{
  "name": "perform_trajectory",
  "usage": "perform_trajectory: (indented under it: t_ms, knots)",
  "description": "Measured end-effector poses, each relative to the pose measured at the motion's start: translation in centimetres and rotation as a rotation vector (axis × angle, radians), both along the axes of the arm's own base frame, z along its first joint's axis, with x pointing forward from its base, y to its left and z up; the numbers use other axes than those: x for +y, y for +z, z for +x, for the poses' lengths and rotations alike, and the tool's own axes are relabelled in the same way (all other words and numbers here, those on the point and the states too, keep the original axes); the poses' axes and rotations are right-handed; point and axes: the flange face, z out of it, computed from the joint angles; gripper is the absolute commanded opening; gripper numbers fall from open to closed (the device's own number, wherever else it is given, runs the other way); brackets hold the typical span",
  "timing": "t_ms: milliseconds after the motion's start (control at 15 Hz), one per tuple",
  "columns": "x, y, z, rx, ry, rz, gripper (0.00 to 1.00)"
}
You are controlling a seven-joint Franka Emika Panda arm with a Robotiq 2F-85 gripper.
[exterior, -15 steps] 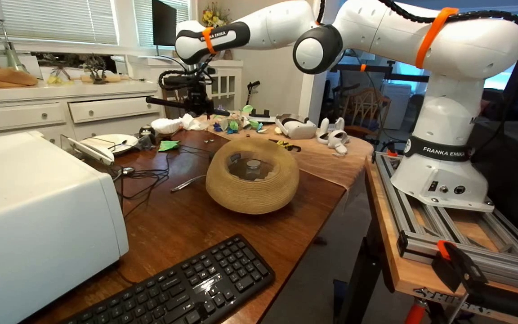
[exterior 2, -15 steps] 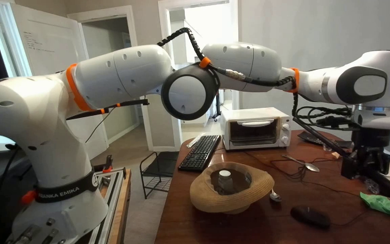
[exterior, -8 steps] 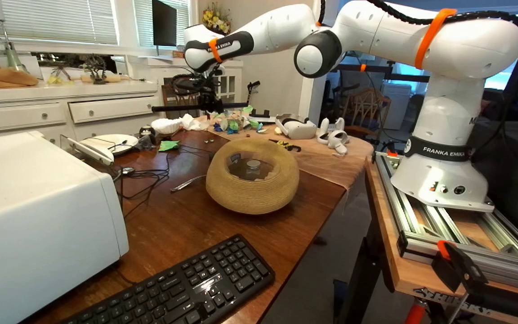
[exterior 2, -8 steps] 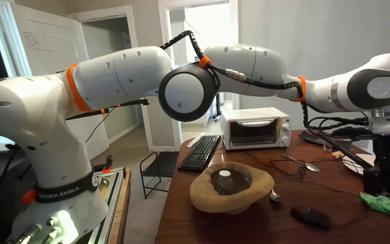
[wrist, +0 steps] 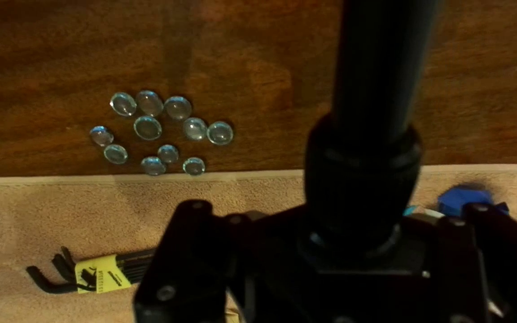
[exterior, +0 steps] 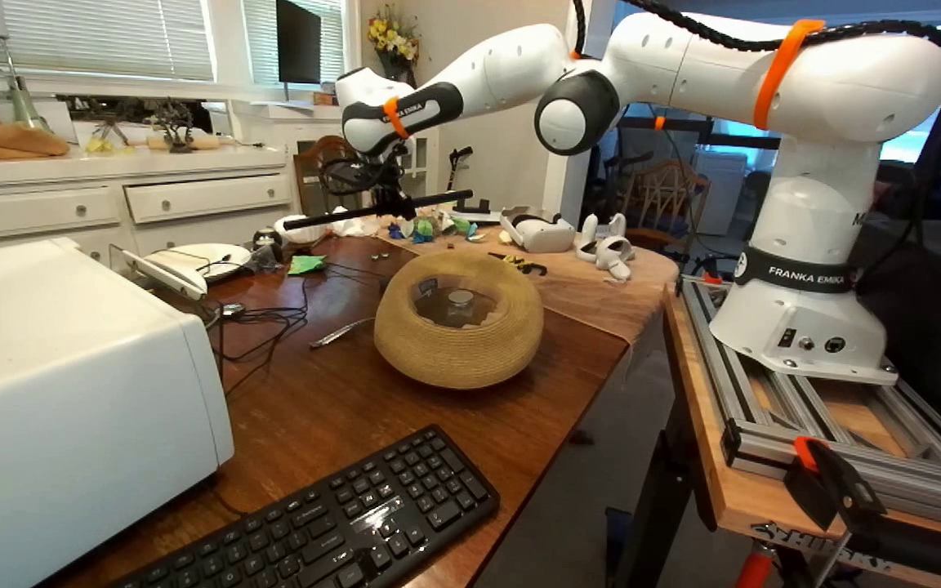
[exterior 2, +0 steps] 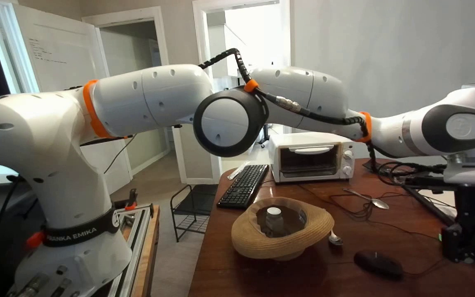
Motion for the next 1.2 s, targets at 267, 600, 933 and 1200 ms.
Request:
perform_trajectory:
  t_ms: [267,600,933,1200]
  knots:
    - [0.7,-4.4,-0.5,-0.008,-0.074,0.006,0.00]
    - [0.5,-8.9,-0.8,-0.063,-0.054,0.018,0.00]
    - [0.4,-10.6,-1.4,-0.052,-0.035,0.038,0.38]
    - [0.1,-10.1,-1.3,-0.056,-0.035,0.038,0.67]
